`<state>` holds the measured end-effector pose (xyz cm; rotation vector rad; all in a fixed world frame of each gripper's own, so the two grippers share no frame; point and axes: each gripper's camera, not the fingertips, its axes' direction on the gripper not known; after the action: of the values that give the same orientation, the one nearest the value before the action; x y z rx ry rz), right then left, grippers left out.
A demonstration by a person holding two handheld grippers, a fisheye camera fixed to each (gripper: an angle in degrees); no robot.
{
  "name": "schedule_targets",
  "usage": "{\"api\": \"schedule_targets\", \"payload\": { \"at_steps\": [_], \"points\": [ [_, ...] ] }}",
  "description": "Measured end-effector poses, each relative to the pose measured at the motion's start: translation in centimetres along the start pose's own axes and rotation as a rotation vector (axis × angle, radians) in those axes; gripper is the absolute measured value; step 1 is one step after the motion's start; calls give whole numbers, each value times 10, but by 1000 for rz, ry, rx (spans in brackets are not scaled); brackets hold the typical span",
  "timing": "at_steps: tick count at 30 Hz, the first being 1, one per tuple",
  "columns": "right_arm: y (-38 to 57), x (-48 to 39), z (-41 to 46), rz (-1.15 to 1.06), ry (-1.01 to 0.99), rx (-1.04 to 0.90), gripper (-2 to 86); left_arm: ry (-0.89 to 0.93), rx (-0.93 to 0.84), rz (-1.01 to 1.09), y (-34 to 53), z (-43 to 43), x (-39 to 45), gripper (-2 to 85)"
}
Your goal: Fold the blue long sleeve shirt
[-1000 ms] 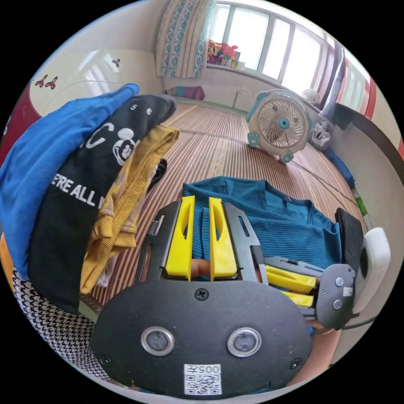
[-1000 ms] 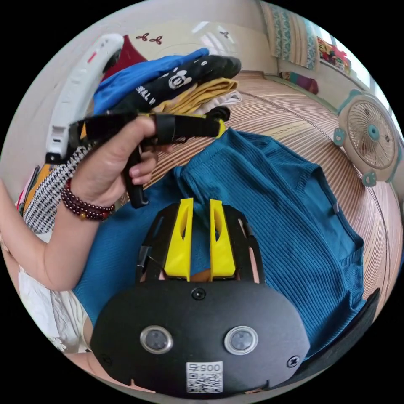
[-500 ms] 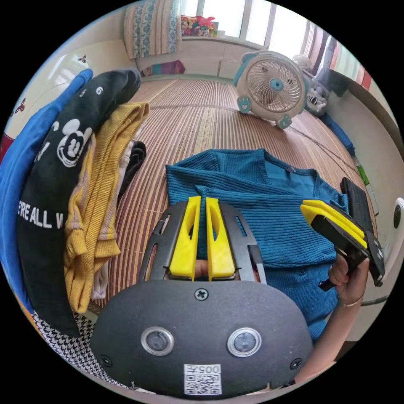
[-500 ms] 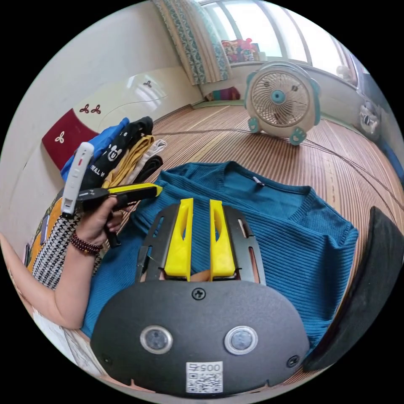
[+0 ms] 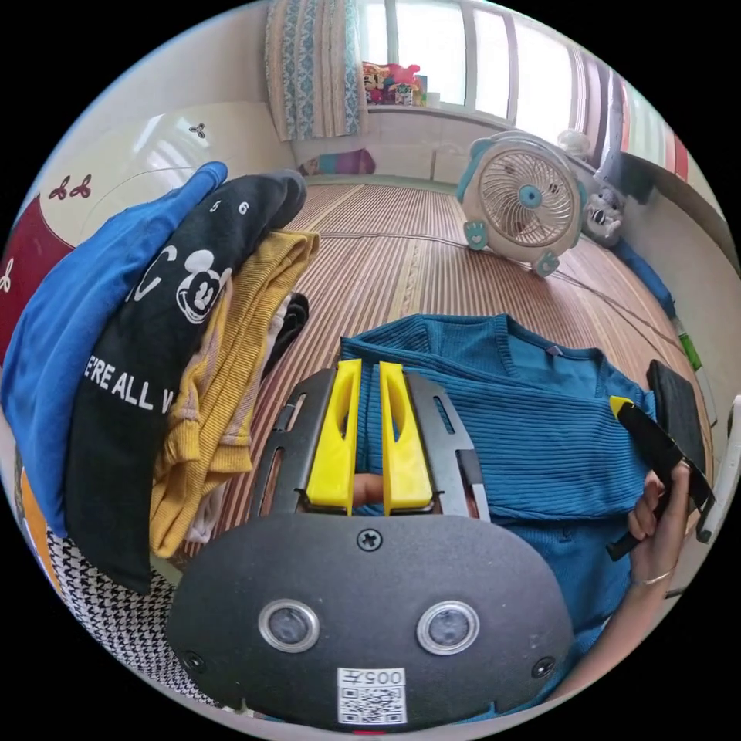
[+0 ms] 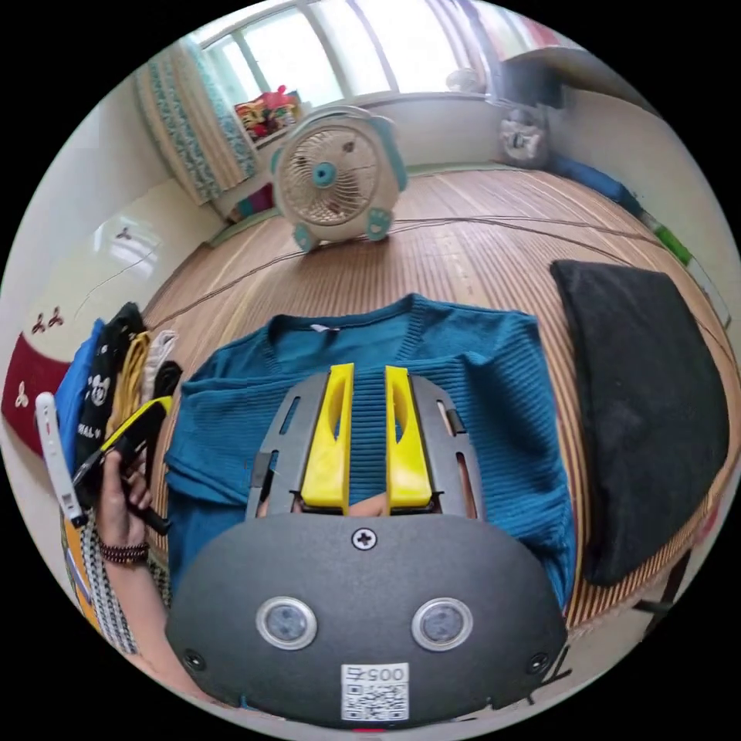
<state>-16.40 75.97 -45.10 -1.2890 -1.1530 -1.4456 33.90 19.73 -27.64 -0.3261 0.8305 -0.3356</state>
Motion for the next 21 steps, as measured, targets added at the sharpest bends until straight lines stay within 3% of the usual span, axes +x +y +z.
{"api": "schedule_targets", "payload": {
  "at_steps": [7,10,14,16,21],
  "points": [
    [17,24,6,32,487,-47,37,210,78,49,24,-37,16,33],
    [31,28,-23,55,451,-11,41,304,114,144,35,-72,30,35],
    [90,17,-106,25,256,56,54,409,180,285,55,-130,33,38],
    [125,8,-142,-25,214,64,55,504,158,371,81,-158,24,42],
    [227,-5,-221,-146,170,43,60,476,4,525,161,-192,-3,48]
  ]
}}
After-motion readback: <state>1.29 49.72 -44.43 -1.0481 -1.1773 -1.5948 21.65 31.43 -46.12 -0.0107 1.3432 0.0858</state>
